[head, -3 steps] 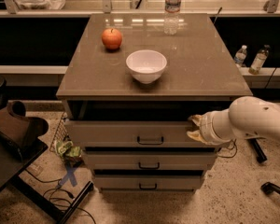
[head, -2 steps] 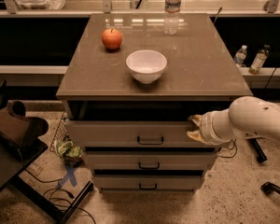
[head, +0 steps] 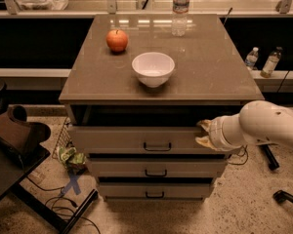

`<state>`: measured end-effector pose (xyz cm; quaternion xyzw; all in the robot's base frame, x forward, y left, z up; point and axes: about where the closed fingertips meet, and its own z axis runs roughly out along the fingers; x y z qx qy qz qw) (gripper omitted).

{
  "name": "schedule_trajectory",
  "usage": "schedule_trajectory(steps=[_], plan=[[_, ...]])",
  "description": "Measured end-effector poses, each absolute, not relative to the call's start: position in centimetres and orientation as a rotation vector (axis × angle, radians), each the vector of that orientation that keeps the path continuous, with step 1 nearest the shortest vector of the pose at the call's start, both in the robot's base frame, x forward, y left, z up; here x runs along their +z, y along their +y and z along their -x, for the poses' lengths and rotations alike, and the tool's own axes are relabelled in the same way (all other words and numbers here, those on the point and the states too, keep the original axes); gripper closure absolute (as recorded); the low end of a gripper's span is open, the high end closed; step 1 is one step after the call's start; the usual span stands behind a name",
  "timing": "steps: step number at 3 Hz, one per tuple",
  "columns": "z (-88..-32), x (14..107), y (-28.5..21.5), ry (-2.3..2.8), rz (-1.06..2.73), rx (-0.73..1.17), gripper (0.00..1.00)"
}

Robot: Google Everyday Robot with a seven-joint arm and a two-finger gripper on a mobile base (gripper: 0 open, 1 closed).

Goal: Open top drawer

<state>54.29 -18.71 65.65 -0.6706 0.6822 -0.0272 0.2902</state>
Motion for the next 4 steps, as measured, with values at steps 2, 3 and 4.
schedule_trajectory(steps=[2,3,4], plan=[[-54.27,65.63,-18.62,1.819,1.791,-0.071,0.0],[-54.26,65.62,-18.58,1.818,1.791,-0.071,0.02],[-54.25,65.6,-18.49,1.817,1.793,-0.07,0.24]])
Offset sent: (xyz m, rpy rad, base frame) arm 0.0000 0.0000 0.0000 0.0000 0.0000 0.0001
